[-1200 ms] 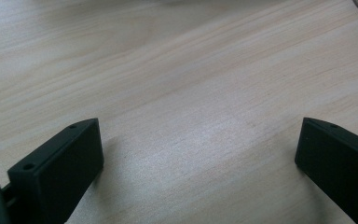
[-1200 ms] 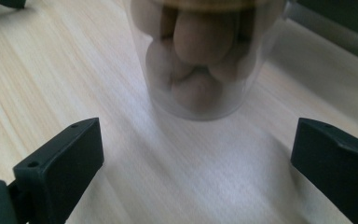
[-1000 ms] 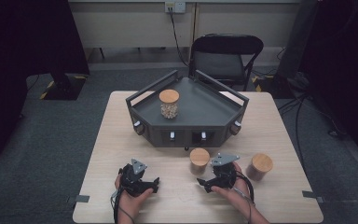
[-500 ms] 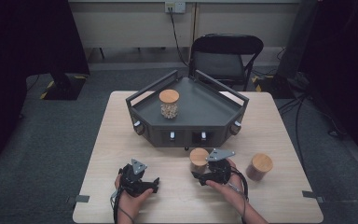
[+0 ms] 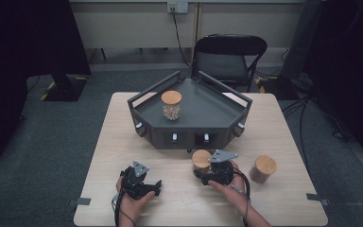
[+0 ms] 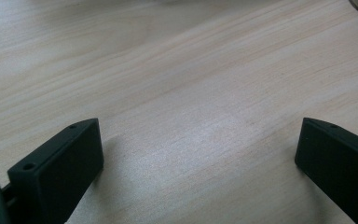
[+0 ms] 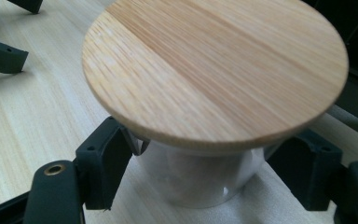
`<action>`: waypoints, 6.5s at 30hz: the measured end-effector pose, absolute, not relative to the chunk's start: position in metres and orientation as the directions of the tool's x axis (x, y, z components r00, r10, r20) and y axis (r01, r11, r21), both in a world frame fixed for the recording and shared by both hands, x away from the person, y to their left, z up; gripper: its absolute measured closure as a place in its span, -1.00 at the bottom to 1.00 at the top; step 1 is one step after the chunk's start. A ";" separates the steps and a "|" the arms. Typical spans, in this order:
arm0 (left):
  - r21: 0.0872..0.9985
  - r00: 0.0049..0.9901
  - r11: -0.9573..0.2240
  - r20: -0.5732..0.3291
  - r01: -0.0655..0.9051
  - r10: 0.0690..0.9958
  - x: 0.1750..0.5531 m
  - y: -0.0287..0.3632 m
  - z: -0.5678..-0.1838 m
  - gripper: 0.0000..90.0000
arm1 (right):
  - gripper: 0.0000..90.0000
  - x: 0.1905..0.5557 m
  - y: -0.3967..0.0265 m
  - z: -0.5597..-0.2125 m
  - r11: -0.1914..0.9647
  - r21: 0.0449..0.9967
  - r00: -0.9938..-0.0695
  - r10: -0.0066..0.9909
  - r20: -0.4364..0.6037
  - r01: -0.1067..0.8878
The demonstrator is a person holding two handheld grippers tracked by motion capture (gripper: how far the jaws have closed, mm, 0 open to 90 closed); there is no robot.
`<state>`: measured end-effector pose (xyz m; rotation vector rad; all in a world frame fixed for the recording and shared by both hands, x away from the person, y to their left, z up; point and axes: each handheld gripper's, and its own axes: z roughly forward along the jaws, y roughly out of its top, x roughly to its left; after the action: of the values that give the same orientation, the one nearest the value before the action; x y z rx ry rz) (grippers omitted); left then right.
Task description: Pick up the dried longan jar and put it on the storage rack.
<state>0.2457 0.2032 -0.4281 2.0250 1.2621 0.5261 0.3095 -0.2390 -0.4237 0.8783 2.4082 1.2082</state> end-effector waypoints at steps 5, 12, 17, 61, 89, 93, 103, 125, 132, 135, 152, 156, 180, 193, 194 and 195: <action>0.729 0.447 -0.295 -0.017 0.618 0.894 0.246 0.203 -0.428 -1.00 | -0.44 0.308 -0.238 -0.422 0.475 0.798 -0.778 0.629 -0.013 0.371; 0.728 0.449 -0.297 -0.016 0.617 0.893 0.245 0.204 -0.428 -1.00 | -0.44 0.305 -0.242 -0.416 0.484 0.800 -0.794 0.607 -0.014 0.356; 0.728 0.449 -0.297 -0.016 0.617 0.893 0.245 0.204 -0.428 -1.00 | -0.44 0.302 -0.244 -0.409 0.490 0.799 -0.800 0.600 -0.018 0.349; 0.729 0.449 -0.297 -0.017 0.617 0.893 0.245 0.204 -0.428 -1.00 | -0.44 0.321 -0.251 -0.322 0.539 0.775 -0.843 0.538 -0.016 0.329; 0.728 0.449 -0.297 -0.016 0.617 0.893 0.245 0.204 -0.428 -1.00 | -0.44 0.346 -0.238 -0.275 0.565 0.759 -0.834 0.549 -0.056 0.322; 0.728 0.449 -0.297 -0.016 0.617 0.893 0.245 0.204 -0.428 -1.00 | -0.44 0.351 -0.238 -0.271 0.555 0.762 -0.829 0.557 -0.044 0.332; 0.728 0.450 -0.298 -0.016 0.617 0.893 0.245 0.204 -0.428 -1.00 | -0.44 0.363 -0.240 -0.263 0.533 0.767 -0.819 0.573 -0.018 0.356; 0.728 0.450 -0.298 -0.016 0.617 0.893 0.245 0.204 -0.428 -1.00 | -0.44 0.383 -0.228 -0.239 0.520 0.767 -0.799 0.601 -0.018 0.375; 0.728 0.450 -0.298 -0.016 0.617 0.893 0.245 0.204 -0.428 -1.00 | -0.44 0.390 -0.225 -0.234 0.515 0.766 -0.784 0.621 -0.022 0.386; 0.728 0.450 -0.298 -0.016 0.617 0.893 0.245 0.204 -0.428 -1.00 | -0.44 0.394 -0.224 -0.233 0.515 0.763 -0.778 0.628 -0.024 0.392; 0.728 0.450 -0.298 -0.016 0.617 0.893 0.245 0.204 -0.428 -1.00 | -0.44 0.411 -0.215 -0.237 0.502 0.757 -0.741 0.671 -0.034 0.419; 0.729 0.450 -0.298 -0.016 0.617 0.893 0.245 0.204 -0.428 -1.00 | -0.44 0.414 -0.212 -0.239 0.504 0.754 -0.740 0.672 -0.035 0.422; 0.729 0.449 -0.296 -0.018 0.617 0.893 0.245 0.204 -0.428 -1.00 | -0.44 0.438 -0.200 -0.251 0.509 0.735 -0.718 0.695 -0.044 0.448; 0.729 0.449 -0.296 -0.018 0.617 0.893 0.245 0.204 -0.428 -1.00 | -0.44 0.442 -0.197 -0.254 0.517 0.726 -0.713 0.699 -0.052 0.454; 0.729 0.449 -0.296 -0.018 0.617 0.893 0.245 0.204 -0.428 -1.00 | -0.44 0.442 -0.196 -0.255 0.515 0.727 -0.713 0.699 -0.050 0.454; 0.729 0.449 -0.296 -0.018 0.618 0.893 0.245 0.204 -0.428 -1.00 | -0.44 0.443 -0.195 -0.255 0.516 0.725 -0.713 0.699 -0.049 0.456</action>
<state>0.2454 0.2037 -0.4280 2.0265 1.2600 0.5235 0.4427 -0.1954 -0.2548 0.9613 2.4259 1.0143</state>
